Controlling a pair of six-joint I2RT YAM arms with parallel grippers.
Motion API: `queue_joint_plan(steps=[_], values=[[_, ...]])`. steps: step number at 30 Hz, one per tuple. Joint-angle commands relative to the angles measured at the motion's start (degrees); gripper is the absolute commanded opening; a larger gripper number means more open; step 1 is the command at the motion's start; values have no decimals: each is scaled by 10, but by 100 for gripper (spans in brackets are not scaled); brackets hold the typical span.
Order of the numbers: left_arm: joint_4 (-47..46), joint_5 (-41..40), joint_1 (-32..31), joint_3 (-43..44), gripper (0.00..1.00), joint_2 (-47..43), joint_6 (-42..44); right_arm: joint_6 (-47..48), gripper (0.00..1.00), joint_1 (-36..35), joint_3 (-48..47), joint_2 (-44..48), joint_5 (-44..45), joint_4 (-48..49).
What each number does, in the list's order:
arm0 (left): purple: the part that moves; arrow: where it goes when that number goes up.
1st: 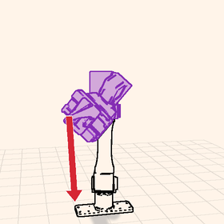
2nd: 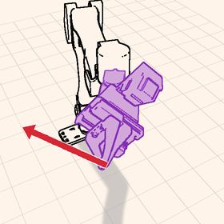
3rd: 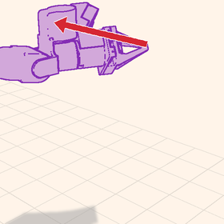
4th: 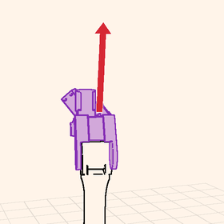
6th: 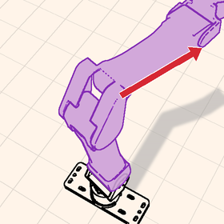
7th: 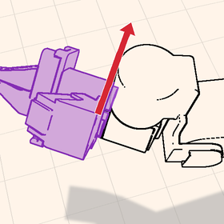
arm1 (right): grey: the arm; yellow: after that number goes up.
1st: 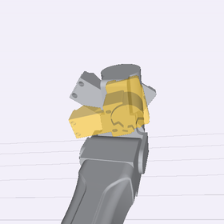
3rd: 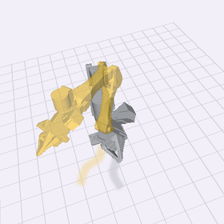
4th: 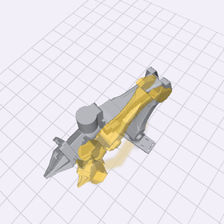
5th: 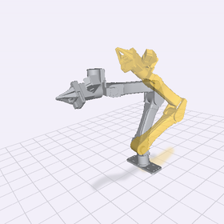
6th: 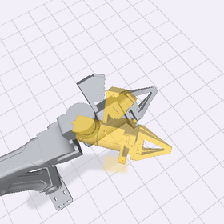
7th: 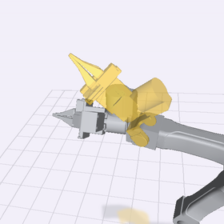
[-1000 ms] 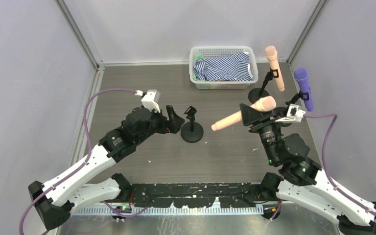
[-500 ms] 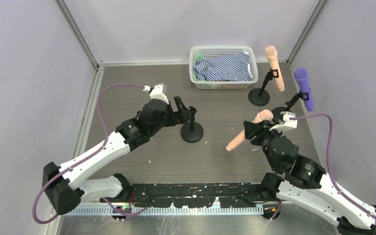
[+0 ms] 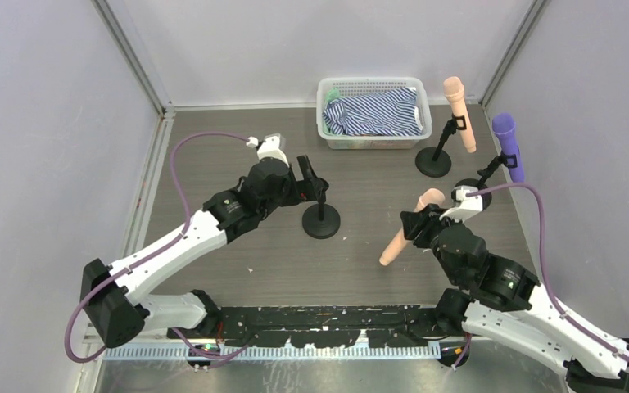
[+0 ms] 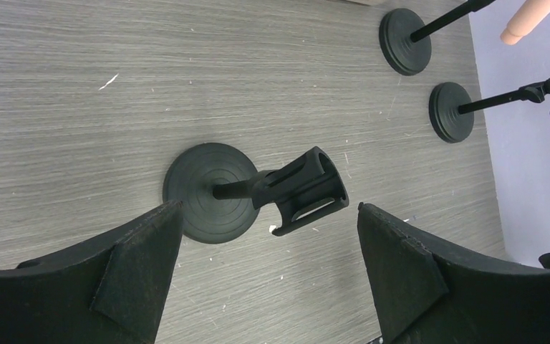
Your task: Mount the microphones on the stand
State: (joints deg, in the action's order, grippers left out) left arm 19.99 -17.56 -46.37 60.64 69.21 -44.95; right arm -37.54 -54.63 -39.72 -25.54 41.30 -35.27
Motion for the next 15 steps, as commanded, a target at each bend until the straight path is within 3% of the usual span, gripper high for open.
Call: queue_joint_plan(steps=[1, 8, 15], values=[[-8, -17, 7, 18, 93, 2, 2, 4, 1, 0, -30, -17, -9, -5], [-32, -11, 24, 44, 93, 37, -23, -22, 1, 0, -37, -12, 7, -6], [39, -42, 24, 107, 92, 91, -85, -54, 1, 0, -32, 16, 14, -24]])
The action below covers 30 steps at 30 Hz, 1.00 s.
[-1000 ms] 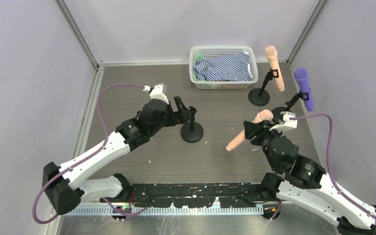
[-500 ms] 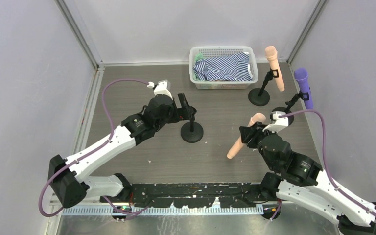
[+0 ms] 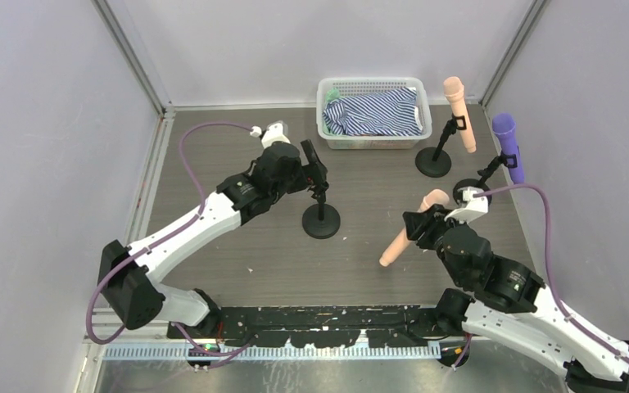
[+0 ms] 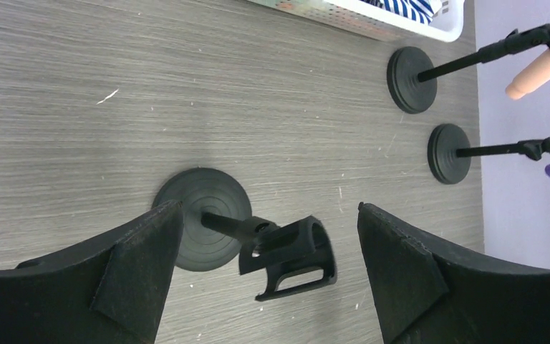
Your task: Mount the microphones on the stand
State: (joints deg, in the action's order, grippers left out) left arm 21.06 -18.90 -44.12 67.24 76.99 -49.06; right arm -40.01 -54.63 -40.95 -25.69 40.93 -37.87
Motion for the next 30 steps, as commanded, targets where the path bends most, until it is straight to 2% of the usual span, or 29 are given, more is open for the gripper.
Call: queue_joint_plan(steps=[1, 12, 21, 24, 30], values=[[34, -26, 2, 43, 92, 18, -51, -34, 1, 0, -19, 22, 20, -2], [52, -8, -5, 16, 82, 9, -140, -49, 1, 0, -15, 46, 37, -19], [29, 25, -26, 17, 73, 40, -166, -61, 1, 0, -11, 55, 43, -23], [25, 32, -27, 16, 66, 46, -164, -65, 1, 0, -11, 61, 45, -29], [14, 49, -26, 11, 43, 52, -147, -69, 1, 0, -10, 70, 52, -36]])
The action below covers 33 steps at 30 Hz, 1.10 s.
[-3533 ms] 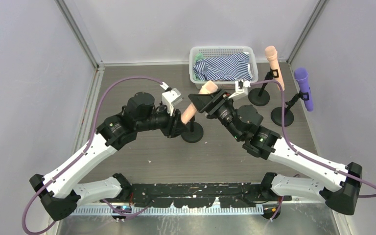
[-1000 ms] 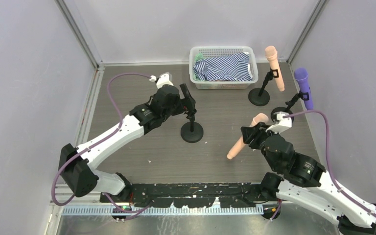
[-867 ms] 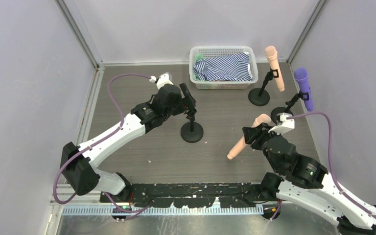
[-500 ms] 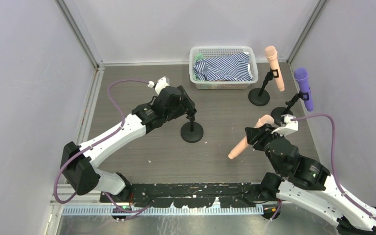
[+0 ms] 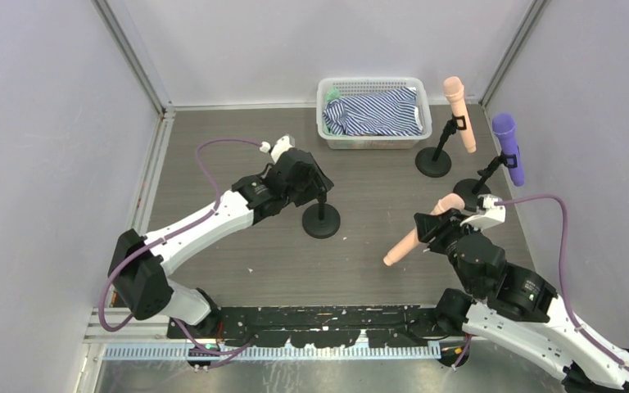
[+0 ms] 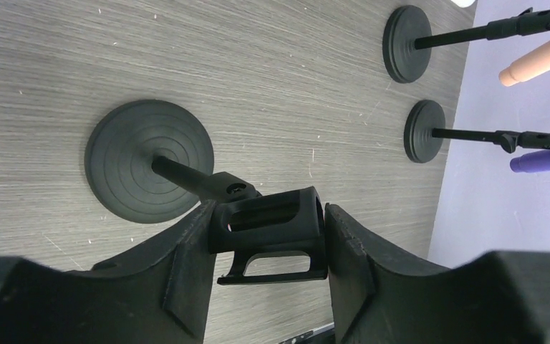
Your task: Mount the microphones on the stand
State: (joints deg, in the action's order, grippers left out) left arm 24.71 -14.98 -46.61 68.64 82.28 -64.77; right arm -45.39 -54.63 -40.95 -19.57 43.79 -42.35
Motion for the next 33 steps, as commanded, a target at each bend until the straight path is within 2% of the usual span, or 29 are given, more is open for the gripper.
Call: queue_joint_plan(steps=[1, 6, 10, 12, 16, 21, 23, 27, 33], values=[[-22, 14, -1, -1, 39, 0, 16, -15, 1, 0, -11, 9, 24, 9], [7, 37, 2, 13, 24, 3, 60, -10, 1, 0, -18, 9, 26, 2], [21, 123, 35, 14, 7, 8, 101, -8, 1, 0, -24, 11, 28, -7], [31, 169, 48, 23, 1, 10, 130, -8, 1, 0, -24, 14, 28, -9], [96, 224, 54, 78, 0, 32, 222, -7, 1, 0, -26, 16, 30, -13], [182, 350, 57, 153, 0, 72, 337, -7, 1, 0, -28, 15, 30, -14], [200, 374, 57, 167, 0, 79, 365, -8, 1, 0, -27, 15, 28, -14], [244, 355, 58, 189, 0, 85, 420, -8, 1, 0, -28, 12, 26, -12], [268, 299, 65, 204, 0, 89, 449, -4, 1, 0, -32, 10, 27, -15]])
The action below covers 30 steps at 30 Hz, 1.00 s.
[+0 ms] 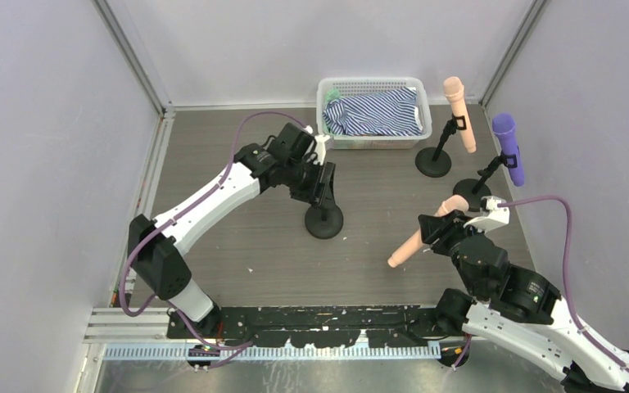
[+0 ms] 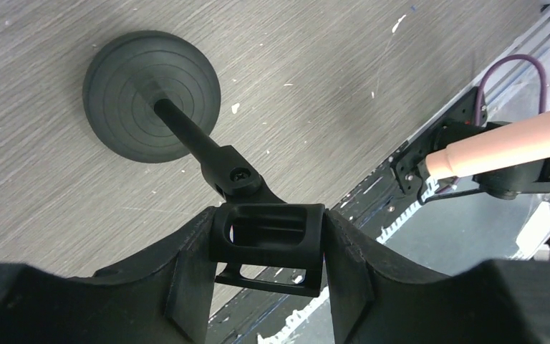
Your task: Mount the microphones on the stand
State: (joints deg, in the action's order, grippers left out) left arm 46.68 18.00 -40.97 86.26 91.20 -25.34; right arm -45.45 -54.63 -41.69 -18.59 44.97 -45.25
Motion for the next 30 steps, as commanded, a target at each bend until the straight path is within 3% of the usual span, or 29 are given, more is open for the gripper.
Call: queue_joint_plan(steps=[1, 15, 17, 21, 23, 27, 30], values=[[48, -41, 10, 31, 0, 2, 57, -3, 1, 0, -25, 0, 16, 14], [28, -140, 11, 65, 1, 41, 107, -6, 1, 0, -31, -1, 15, 6], [23, -137, 10, 58, 15, 35, 106, -8, 1, 0, -30, 0, 15, 6], [-22, -118, 11, 20, 58, 0, 98, -9, 1, 0, -27, -2, 13, 9], [-56, -120, 11, -3, 72, -23, 93, -9, 1, 0, -27, -4, 12, 9], [-138, -135, 10, -71, 92, -91, 81, -5, 1, 0, -27, -5, 13, 10], [-236, -147, 11, -148, 98, -154, 69, -5, 1, 0, -27, -6, 11, 11]])
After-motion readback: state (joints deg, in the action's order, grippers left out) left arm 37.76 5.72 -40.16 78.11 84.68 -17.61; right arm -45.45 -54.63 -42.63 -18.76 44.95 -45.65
